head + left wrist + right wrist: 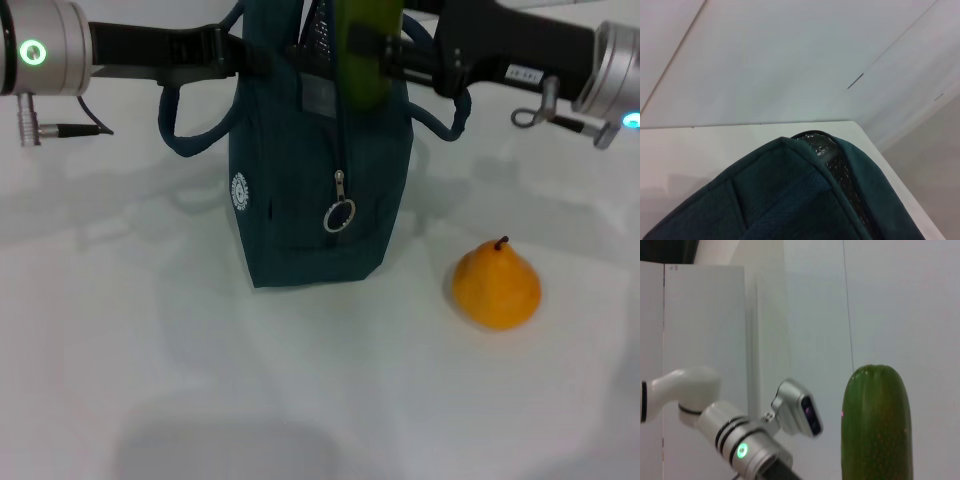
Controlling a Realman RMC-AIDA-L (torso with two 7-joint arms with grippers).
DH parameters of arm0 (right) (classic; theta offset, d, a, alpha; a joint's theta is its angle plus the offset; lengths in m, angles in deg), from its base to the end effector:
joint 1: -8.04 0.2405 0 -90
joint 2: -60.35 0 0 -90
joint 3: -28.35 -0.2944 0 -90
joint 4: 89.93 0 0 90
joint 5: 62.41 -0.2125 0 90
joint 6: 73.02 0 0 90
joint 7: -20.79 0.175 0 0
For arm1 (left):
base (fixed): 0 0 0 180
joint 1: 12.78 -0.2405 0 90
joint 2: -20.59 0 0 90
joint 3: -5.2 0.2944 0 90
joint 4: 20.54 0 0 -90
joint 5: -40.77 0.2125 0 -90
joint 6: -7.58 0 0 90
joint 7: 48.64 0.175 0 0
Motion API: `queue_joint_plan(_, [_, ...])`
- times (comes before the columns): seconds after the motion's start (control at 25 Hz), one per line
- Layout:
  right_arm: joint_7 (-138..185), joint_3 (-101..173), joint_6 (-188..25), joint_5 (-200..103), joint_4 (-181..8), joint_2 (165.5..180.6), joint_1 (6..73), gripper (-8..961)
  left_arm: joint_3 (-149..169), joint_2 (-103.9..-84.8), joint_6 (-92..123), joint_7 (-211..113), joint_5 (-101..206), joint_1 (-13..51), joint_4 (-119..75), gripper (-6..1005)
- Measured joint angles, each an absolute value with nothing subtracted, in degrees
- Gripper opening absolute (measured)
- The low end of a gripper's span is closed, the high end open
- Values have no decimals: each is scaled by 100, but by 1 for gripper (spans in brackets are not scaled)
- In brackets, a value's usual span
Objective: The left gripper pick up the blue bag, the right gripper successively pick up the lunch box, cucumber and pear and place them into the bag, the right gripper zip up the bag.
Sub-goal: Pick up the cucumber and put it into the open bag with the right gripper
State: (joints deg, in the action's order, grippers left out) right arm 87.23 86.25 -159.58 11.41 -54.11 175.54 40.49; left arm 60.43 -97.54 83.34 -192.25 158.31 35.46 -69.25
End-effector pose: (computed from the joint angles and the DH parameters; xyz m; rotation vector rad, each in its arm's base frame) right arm 0.1974 0.4018 0.0035 -2.4617 0.1715 1.1816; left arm -0.1430 0.4619 -0.0440 -2.5472 -1.4302 -0.5693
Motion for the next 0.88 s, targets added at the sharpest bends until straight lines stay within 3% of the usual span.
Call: queue_joint_plan(0.88, [7829, 8890, -15201, 1518, -6266, 17565, 4100, 554, 6034, -9762, 8446, -19257, 15795, 3488, -6878, 44])
